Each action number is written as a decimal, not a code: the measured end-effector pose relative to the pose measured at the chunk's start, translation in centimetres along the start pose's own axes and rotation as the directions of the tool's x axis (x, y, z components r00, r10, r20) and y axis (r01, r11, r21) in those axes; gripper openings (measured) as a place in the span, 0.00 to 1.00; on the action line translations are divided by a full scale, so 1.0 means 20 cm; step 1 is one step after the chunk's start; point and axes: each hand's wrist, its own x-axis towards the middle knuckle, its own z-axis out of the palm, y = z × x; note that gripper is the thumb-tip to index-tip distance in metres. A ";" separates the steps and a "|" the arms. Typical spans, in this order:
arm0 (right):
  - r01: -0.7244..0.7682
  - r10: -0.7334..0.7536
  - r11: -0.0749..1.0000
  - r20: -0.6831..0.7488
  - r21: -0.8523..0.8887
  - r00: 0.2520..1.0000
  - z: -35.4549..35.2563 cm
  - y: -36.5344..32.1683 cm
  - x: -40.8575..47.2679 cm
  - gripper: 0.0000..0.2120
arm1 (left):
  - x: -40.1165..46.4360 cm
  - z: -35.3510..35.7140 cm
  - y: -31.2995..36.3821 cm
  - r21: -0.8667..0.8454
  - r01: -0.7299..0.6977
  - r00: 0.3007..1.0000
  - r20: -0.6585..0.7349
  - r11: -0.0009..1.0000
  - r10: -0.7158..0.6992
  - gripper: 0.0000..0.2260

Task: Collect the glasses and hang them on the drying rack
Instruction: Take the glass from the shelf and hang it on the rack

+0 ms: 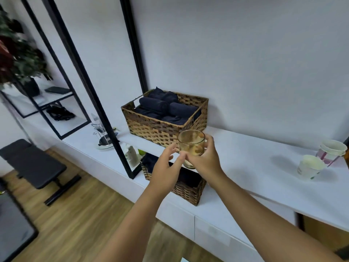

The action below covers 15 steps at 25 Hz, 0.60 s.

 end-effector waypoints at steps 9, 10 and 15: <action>0.105 -0.122 0.988 0.161 0.113 0.979 0.87 -0.45 -0.36 0.36 | -0.20 -0.98 -0.07 -0.066 -0.067 0.995 -0.079 0.996 0.062 0.29; 0.104 -0.127 0.986 0.184 0.131 0.975 0.97 -0.48 -0.39 0.36 | -0.23 -1.07 -0.09 -0.087 -0.067 0.994 -0.097 0.994 0.059 0.28; 0.085 -0.160 0.967 0.314 0.241 0.936 1.49 -0.61 -0.60 0.37 | -0.36 -1.50 -0.23 -0.128 -0.056 0.940 -0.341 0.990 0.009 0.34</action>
